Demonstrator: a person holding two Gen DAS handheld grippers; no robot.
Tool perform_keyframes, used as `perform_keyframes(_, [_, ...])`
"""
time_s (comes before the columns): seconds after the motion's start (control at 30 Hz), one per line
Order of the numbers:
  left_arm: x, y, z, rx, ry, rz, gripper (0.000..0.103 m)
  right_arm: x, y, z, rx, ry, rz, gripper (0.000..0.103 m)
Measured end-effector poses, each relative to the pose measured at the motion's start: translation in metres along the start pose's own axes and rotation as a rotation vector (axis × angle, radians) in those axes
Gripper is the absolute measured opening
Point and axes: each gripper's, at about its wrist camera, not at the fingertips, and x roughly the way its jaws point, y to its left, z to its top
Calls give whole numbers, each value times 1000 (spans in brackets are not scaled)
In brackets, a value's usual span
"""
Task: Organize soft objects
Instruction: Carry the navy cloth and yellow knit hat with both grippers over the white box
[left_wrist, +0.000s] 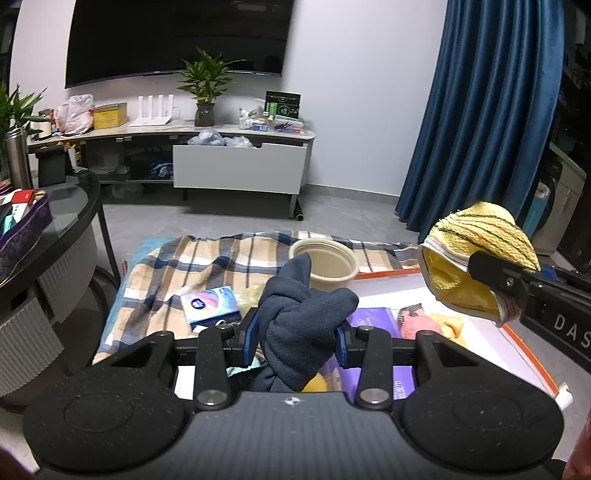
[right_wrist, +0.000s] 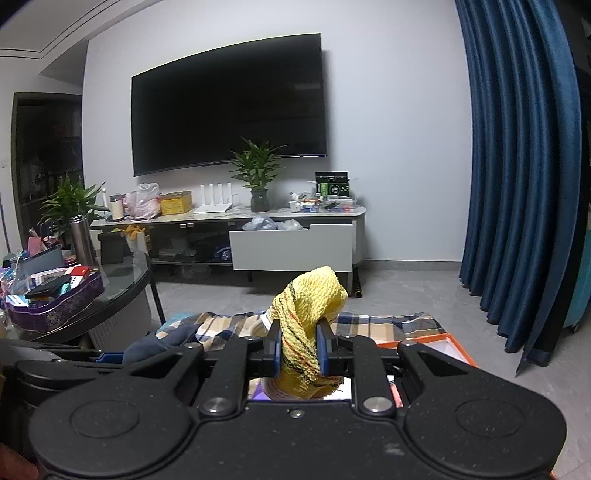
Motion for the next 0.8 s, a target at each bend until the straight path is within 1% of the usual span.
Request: perform_keyframes(0.8, [8,-46,-4,82,15,-81,41,-10,-41,-6,56,-8,-82,23])
